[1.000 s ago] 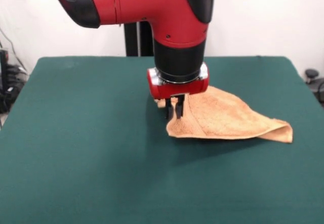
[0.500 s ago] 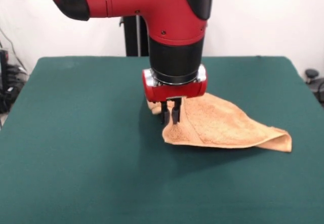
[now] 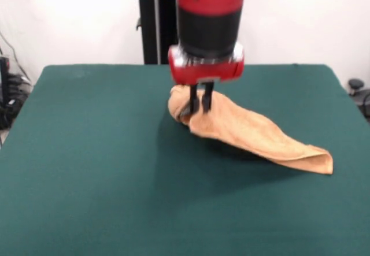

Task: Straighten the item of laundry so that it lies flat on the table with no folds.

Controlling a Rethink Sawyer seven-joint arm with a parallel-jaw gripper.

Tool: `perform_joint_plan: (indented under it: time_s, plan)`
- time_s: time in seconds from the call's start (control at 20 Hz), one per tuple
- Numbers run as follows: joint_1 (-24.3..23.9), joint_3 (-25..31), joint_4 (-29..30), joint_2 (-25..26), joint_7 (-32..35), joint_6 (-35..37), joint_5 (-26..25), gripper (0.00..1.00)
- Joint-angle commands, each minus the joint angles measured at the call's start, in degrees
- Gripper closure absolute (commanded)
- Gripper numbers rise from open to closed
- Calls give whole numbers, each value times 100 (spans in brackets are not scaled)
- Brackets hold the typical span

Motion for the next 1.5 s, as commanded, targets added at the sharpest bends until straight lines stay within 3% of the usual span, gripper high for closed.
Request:
perform_joint_plan:
  time_s: [0.05, 0.25, 0.6, 1.5]
  plan:
    - [479, -280, 1364, -1792, 625, 1118, 967, 100]
    - [782, -595, 1481, -2555, 831, 1697, 1376, 100]
    - [1129, -1040, 1698, -3098, 1056, 1951, 1795, 100]
    - [1457, -1575, 1782, -2992, 786, 1577, 1962, 100]
